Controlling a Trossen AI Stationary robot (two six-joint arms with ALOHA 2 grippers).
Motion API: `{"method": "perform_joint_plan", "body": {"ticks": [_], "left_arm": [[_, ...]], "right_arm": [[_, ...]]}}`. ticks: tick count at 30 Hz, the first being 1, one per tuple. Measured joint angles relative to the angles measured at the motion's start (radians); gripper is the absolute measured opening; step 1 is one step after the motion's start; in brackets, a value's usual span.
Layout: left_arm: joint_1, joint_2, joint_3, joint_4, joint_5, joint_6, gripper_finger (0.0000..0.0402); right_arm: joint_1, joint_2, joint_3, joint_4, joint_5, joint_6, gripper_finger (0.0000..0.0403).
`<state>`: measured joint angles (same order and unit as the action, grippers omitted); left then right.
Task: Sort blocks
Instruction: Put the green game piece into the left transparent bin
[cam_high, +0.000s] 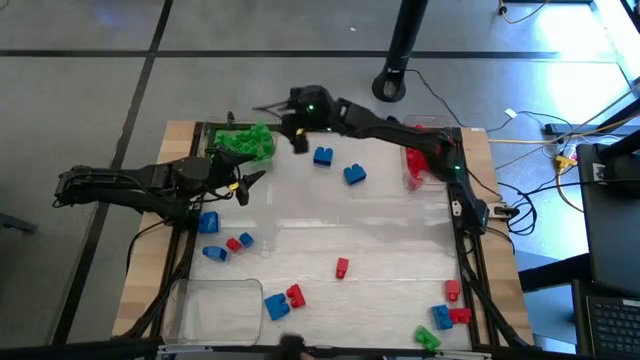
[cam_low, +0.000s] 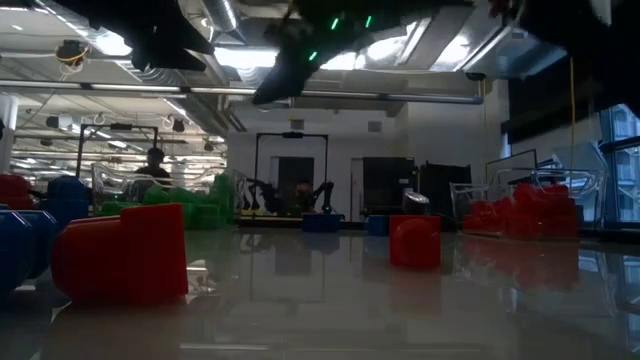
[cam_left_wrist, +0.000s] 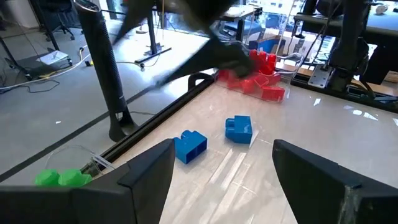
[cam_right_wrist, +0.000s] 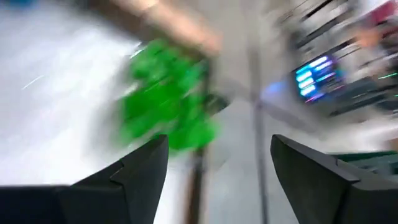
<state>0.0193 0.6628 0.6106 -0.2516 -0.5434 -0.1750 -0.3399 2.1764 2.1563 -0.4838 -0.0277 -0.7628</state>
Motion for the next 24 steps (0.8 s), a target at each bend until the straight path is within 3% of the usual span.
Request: {"method": "perform_joint_plan", "body": {"ticks": [6, 15, 19, 24], "left_arm": [[0.0, 0.0, 0.0, 0.001, 0.0, 0.0, 0.0261], [0.0, 0.0, 0.0, 0.002, 0.0, -0.005, 0.0261], [0.0, 0.0, 0.0, 0.001, 0.0, -0.005, 0.0261], [0.0, 0.0, 0.0, 0.001, 0.0, -0.006, 0.0261]], "right_arm": [[0.146, -0.216, 0.0, -0.481, 0.138, 0.055, 0.0276], [0.457, -0.357, 0.0, -1.018, 0.246, 0.485, 0.0276], [0.61, -0.357, -0.066, -1.081, 0.33, 0.636, 0.0276], [0.758, -0.364, -0.207, -1.087, 0.297, 0.782, 0.0276]]}}
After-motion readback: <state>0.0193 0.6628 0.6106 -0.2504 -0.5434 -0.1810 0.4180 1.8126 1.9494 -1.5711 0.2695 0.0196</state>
